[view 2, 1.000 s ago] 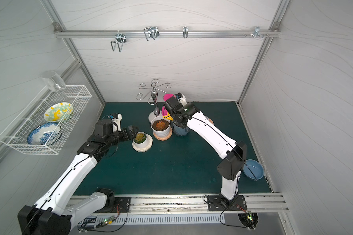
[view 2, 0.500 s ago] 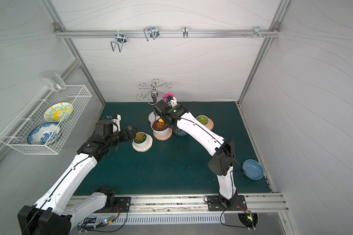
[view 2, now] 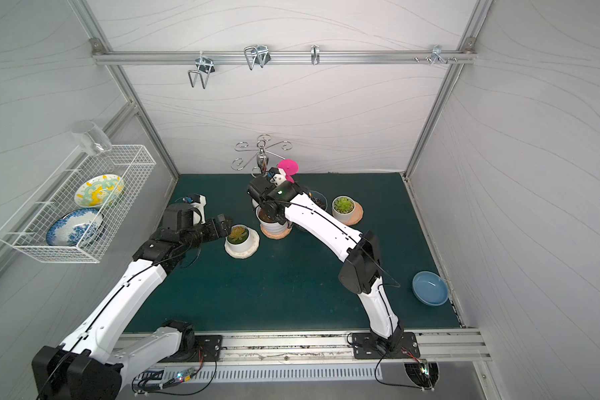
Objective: Water the succulent around the soil edge
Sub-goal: Water the soil of the potted plant with water.
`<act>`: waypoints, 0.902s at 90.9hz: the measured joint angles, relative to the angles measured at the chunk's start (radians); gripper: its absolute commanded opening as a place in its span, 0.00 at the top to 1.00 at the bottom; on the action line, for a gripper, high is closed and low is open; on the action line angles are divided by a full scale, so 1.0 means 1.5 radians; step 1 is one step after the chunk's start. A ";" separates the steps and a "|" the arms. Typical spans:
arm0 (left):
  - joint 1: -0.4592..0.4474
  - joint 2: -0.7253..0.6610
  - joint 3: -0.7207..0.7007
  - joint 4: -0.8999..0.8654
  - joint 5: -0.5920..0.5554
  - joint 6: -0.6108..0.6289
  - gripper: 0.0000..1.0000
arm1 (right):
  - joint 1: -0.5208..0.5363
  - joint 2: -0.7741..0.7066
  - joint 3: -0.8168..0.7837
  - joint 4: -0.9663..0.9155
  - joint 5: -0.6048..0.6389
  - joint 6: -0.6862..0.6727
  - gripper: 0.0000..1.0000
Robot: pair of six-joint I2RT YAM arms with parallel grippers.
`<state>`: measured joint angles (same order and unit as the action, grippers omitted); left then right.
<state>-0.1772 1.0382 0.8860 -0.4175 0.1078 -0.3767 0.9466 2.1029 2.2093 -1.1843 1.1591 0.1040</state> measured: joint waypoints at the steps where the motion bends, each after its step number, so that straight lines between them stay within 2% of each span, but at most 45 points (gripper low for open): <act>1: 0.000 0.000 0.000 0.000 0.000 0.000 0.00 | 0.001 0.001 0.002 0.001 0.003 -0.001 1.00; 39: 0.004 0.000 0.000 0.000 0.000 -0.001 0.00 | 0.019 0.063 0.044 0.068 0.079 -0.110 1.00; 82: 0.007 0.002 0.000 0.000 0.003 -0.001 0.00 | 0.027 0.085 0.045 0.165 0.108 -0.223 1.00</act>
<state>-0.1673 1.0405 0.8860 -0.4179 0.1127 -0.3779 0.9867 2.2311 2.2772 -0.9375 1.3205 -0.2298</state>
